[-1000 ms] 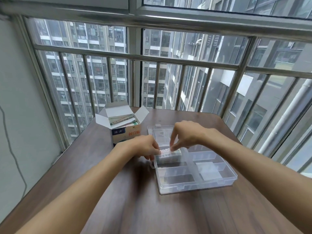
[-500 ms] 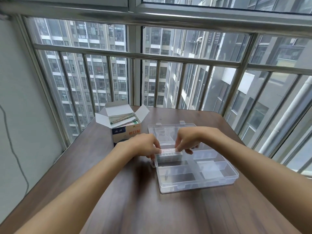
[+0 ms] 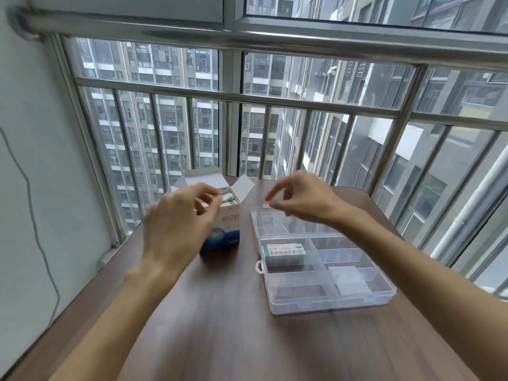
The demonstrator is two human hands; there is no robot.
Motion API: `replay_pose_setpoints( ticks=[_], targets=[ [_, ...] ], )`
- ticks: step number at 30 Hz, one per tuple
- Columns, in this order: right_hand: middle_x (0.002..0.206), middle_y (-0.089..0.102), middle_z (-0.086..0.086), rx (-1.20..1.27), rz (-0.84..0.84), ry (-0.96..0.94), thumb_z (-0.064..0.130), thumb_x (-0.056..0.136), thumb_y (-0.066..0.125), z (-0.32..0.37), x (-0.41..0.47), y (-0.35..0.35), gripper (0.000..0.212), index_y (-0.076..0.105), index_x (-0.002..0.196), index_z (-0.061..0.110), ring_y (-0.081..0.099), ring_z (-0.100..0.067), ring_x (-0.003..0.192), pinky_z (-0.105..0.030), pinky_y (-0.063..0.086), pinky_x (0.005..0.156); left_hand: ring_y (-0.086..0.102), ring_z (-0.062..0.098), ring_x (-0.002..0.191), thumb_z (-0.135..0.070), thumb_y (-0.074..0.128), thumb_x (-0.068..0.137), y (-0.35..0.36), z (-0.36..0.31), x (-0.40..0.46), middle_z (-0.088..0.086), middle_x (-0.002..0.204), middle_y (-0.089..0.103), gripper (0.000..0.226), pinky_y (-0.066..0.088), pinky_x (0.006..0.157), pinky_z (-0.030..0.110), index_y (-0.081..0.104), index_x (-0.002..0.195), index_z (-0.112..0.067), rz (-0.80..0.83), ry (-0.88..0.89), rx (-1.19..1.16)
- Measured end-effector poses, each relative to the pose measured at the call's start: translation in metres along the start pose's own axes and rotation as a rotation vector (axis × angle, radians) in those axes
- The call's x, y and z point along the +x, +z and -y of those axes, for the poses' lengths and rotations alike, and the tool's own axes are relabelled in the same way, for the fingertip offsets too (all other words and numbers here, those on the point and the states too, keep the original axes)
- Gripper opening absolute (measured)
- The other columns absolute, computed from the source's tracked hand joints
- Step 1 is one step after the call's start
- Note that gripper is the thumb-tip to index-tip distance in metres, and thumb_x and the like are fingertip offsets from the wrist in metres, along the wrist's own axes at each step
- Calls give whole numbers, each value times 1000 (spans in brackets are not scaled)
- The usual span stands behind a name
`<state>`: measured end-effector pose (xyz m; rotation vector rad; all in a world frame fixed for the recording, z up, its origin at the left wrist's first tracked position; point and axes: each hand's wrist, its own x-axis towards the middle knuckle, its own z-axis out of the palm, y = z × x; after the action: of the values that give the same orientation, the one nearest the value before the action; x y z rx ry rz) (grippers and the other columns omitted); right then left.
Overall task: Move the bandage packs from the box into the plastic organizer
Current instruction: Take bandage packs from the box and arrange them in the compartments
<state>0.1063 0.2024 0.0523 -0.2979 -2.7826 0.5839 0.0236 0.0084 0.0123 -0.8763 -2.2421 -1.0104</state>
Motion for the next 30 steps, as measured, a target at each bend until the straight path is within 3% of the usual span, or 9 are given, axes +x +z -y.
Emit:
replay_pose_setpoints(
  ticks=[3,5,7,10,13,16,20,26,30],
  targets=[
    [104,65,1,-82,-173,-191,19,94,55,23,9,34,23,65,113,21,57,-10,94,-29,49,88,53,18,77,-40,67,85,7,24,-6,-6,87,50,41,41,60,30,53,120,-25,-171,-215,-83],
    [122,60,-2,-258,-153,-303,16,95,49,33,14,56,29,61,122,20,50,-17,109,-32,43,93,50,22,81,-47,67,83,25,39,-7,-3,87,45,63,47,72,40,36,130,-20,-80,-510,-280],
    [123,60,-4,-306,-139,-297,11,93,48,39,13,71,31,61,120,19,48,-21,109,-33,41,89,51,23,82,-51,63,84,40,51,-9,-5,84,49,62,48,80,46,37,128,-16,52,-675,-474],
    [107,67,-4,-171,-190,-196,9,89,49,42,8,77,26,67,103,21,57,-23,98,-36,46,79,46,19,64,-32,55,94,50,51,-14,-10,62,54,21,38,54,35,58,87,-12,108,-647,-724],
    [104,68,5,-111,-242,-141,16,87,58,40,7,71,21,72,96,29,63,-19,91,-35,51,76,39,12,48,-12,51,92,44,41,-21,-9,43,48,32,30,45,27,49,60,-13,53,-561,-798],
    [104,68,7,-252,-103,-111,22,86,61,42,18,60,19,71,102,28,61,-16,93,-28,45,74,41,7,42,-19,53,82,41,36,-28,-8,44,50,22,34,43,20,49,61,-16,-8,-469,-798],
    [98,66,1,-521,151,-170,23,86,60,52,42,56,20,65,105,23,58,-22,89,-33,47,72,42,13,42,-22,51,75,41,40,-31,-2,46,50,16,37,44,24,49,62,-12,-26,-441,-802],
    [66,53,-3,-409,391,-134,17,83,61,62,67,54,19,66,86,-2,46,-18,61,-33,38,56,42,8,43,1,51,89,39,45,-26,-3,51,50,21,38,41,22,52,69,-4,-63,-553,-917],
    [94,71,-14,-229,459,-85,13,86,60,58,71,51,21,69,92,-5,52,-15,66,-28,44,60,42,6,44,1,50,90,38,45,-23,3,57,49,19,39,41,21,53,72,-4,-54,-600,-986]
  ],
)
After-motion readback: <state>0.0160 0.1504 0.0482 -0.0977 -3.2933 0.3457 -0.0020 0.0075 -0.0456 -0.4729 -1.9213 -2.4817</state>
